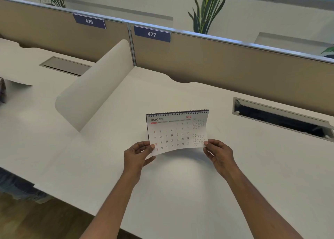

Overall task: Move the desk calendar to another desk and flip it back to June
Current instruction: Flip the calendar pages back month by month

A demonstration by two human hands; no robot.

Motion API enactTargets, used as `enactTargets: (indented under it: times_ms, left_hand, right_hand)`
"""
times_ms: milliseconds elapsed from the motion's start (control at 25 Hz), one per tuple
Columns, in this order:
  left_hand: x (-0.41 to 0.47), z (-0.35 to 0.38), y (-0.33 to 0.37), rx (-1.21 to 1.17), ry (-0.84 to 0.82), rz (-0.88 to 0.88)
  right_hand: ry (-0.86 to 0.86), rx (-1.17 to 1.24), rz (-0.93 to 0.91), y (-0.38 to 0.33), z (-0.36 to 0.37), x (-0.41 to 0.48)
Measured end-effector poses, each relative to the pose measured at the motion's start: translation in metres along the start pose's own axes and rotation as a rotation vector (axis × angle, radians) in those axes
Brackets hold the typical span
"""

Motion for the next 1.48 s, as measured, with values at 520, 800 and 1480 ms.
enactTargets:
  times_ms: [520, 800, 1480]
  left_hand:
    - [-0.006, -0.002, 0.002, -0.033, -0.062, 0.003]
    - [-0.020, -0.001, 0.022, 0.075, -0.132, 0.018]
    - [-0.025, 0.025, 0.077, -0.060, -0.146, 0.115]
  right_hand:
    - [-0.007, 0.062, 0.053, -0.003, 0.002, -0.002]
    - [-0.083, 0.027, 0.044, -0.026, 0.006, -0.005]
    - [-0.142, 0.081, -0.066, -0.083, 0.034, 0.006]
Point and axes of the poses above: each hand's wrist, its own x-axis towards the middle knuckle, its own z-axis out of the palm, y = z × x, the point moved 4 cm from there along x, towards the middle knuckle, and after that the axes turned 14 degrees about -z, right-handed, at the moved point
